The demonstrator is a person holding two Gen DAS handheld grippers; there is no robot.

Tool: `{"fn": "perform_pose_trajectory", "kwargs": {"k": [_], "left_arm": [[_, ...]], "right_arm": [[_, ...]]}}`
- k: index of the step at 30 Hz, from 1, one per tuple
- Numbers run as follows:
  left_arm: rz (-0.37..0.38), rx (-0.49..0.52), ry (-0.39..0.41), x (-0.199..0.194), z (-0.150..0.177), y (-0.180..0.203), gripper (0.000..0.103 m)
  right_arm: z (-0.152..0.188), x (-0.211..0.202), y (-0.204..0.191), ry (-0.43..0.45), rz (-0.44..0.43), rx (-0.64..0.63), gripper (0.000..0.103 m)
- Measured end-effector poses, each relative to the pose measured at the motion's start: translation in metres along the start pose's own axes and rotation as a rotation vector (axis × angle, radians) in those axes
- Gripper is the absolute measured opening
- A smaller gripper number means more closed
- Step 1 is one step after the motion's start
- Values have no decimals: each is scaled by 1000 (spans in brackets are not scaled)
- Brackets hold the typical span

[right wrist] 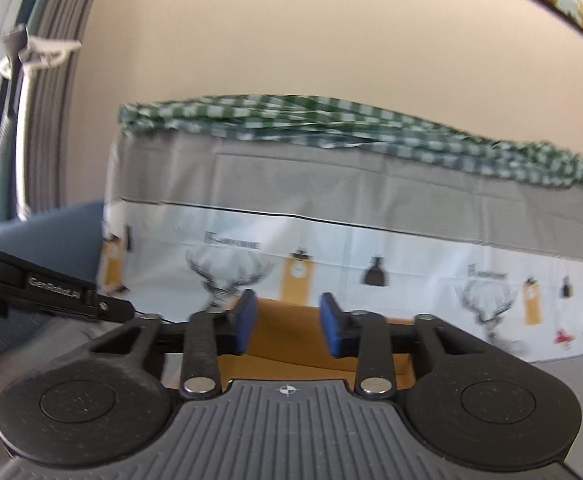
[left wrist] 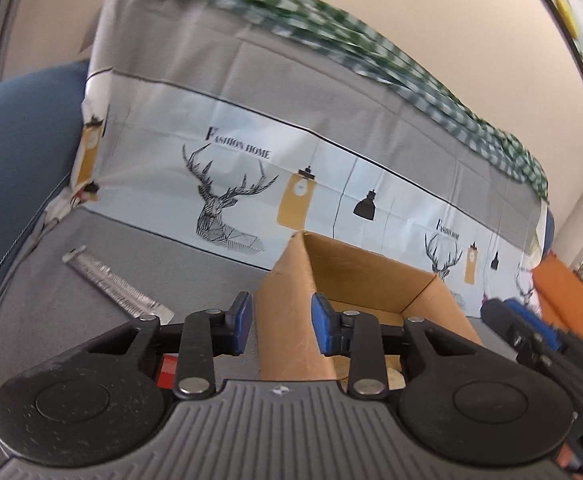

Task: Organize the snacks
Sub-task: 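Move both open tools back to the remaining snacks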

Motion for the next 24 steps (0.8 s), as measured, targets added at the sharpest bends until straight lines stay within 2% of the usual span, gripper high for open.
{"fn": "perform_pose_trajectory", "kwargs": {"k": [4,6,8,10,13,18,20,21,22,23,24], "left_arm": [[-62,74,25,-7,-28,-30,30],[-86,70,48,-10,-38,-51,29],[-108,23,38,-11,-33,-78,29],[-177,-79,-48,-9,-18,-112,24],[-226,-194,-55,-14,-17,-147,23],[-261,-241,-70,-14,-18,-167,23],[-268,-248,-69,-13,-18,-170,23],[-270,-250,-71,-11,-18,-172,23],[-271,-253,-74,-10,-18,-173,23],[-271,-255,-77,-9,-17,-173,23],[-272,-255,-79,-6,-18,-172,23]], "right_arm": [[0,6,-26,-27,-62,96,31],[1,8,-42,-40,-100,131,31],[4,11,-61,-56,-148,141,29],[6,12,-82,-67,-197,133,26],[12,15,-110,-91,-258,113,26],[34,31,-147,-174,-325,102,26],[49,39,-159,-232,-325,89,27],[56,45,-165,-264,-320,80,33],[64,49,-171,-284,-324,76,47],[71,54,-177,-300,-323,62,55],[78,60,-181,-315,-300,37,70]]}}
Point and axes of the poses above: each gripper's, at about its wrist camera, not at the fingertips, and x roughly the way its jaws point, y to its right, z to its underside, the point moved 9 cm from there along x, roughly the way its jaws point, and after that the axes turned 2 degrees about z, right-handed, at the moved point
